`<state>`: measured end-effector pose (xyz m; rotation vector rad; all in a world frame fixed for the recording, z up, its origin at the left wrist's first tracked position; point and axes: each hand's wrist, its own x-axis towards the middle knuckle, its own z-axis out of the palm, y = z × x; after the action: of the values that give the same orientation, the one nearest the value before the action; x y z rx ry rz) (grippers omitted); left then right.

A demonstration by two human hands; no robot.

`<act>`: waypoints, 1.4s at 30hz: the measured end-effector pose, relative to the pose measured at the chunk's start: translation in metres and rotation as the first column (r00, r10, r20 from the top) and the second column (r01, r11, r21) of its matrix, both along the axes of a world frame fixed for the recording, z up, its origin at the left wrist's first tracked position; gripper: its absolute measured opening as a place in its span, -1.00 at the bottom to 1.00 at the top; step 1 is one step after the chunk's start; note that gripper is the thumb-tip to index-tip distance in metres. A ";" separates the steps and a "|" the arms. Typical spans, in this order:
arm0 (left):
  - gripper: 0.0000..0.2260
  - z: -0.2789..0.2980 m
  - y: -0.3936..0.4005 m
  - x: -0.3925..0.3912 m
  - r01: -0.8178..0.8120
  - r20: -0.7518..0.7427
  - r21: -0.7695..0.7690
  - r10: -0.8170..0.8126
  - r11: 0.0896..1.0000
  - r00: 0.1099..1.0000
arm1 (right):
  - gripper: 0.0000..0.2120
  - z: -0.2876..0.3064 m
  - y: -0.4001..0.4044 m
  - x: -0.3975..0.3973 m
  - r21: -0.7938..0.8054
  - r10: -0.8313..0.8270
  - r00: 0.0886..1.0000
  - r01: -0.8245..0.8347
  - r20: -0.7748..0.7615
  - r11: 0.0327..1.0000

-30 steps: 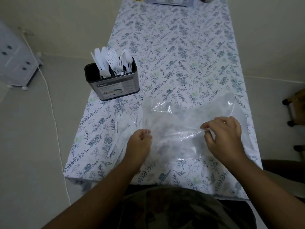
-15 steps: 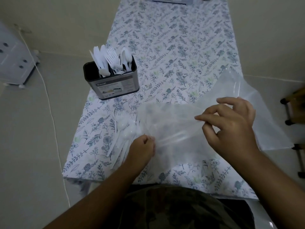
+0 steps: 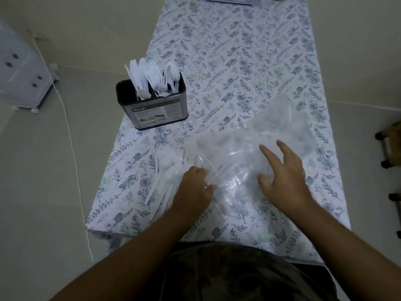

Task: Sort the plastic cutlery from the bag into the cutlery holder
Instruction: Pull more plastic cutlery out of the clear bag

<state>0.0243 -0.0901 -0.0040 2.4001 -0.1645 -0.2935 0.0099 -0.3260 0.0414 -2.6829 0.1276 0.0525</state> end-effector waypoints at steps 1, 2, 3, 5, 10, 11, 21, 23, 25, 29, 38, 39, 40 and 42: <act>-0.65 -0.001 -0.004 0.002 0.011 -0.007 0.034 -0.011 0.999 1.000 | -0.27 -0.003 0.007 -0.006 0.033 -0.021 1.000 0.021 -0.016 0.999; -0.67 -0.003 -0.007 0.003 0.021 -0.013 0.071 -0.020 0.997 1.000 | -0.25 -0.005 0.012 -0.011 0.065 -0.034 0.999 0.034 -0.014 0.997; -0.71 -0.004 -0.010 0.005 0.028 -0.014 0.108 -0.027 0.994 1.000 | -0.24 -0.007 0.018 -0.015 0.091 -0.040 0.999 0.040 -0.006 0.995; -0.80 -0.006 -0.013 0.006 0.042 -0.025 0.153 -0.039 0.987 0.999 | -0.29 -0.009 0.026 -0.019 0.132 -0.048 0.999 0.050 -0.016 0.990; -0.88 -0.009 -0.014 0.007 0.090 -0.063 0.188 -0.080 0.978 0.995 | -0.31 -0.020 0.040 -0.024 0.171 -0.009 0.984 0.040 -0.177 0.984; -0.87 -0.010 -0.012 0.006 0.095 -0.066 0.195 -0.084 0.976 0.994 | -0.29 -0.023 0.041 -0.023 0.164 0.004 0.980 0.029 -0.198 0.986; -0.84 0.015 0.067 -0.031 -0.115 -0.081 0.196 0.133 0.974 0.988 | -0.24 -0.051 0.018 -0.018 0.113 0.074 0.961 -0.045 -0.266 0.993; -0.85 0.020 0.088 -0.045 -0.159 -0.077 0.207 0.178 0.965 0.981 | -0.34 -0.055 0.014 -0.020 0.013 0.099 0.958 -0.099 -0.269 0.995; -0.87 0.021 0.104 -0.056 -0.202 -0.059 0.200 0.218 0.959 0.974 | -0.47 -0.058 0.013 -0.020 -0.044 0.081 0.963 -0.096 -0.258 0.994; -0.87 0.022 0.126 -0.068 -0.315 -0.007 0.150 0.320 0.937 0.947 | -0.54 -0.060 0.011 -0.019 0.000 0.030 0.966 -0.031 -0.255 1.000; -0.83 0.031 0.101 -0.035 -0.421 -0.022 0.106 0.425 0.901 0.905 | -0.33 -0.053 -0.003 -0.013 -0.080 0.146 0.914 -0.189 -0.378 0.979; -0.84 0.030 0.094 -0.031 -0.399 -0.051 0.113 0.407 0.910 0.912 | -0.28 -0.050 -0.006 -0.012 -0.098 0.158 0.912 -0.210 -0.378 0.973; -0.84 0.030 0.088 -0.027 -0.374 -0.090 0.127 0.386 0.919 0.918 | -0.23 -0.046 -0.010 -0.012 -0.124 0.180 0.909 -0.242 -0.377 0.962; -0.80 0.032 0.080 -0.020 -0.313 -0.114 0.191 0.337 0.931 0.934 | -0.15 -0.042 -0.017 -0.014 -0.159 0.218 0.900 -0.295 -0.378 0.942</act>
<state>0.0048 -0.0096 0.0285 2.5106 0.3383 -0.3356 -0.0041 -0.3427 -0.0011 -2.8591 -0.1223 0.6452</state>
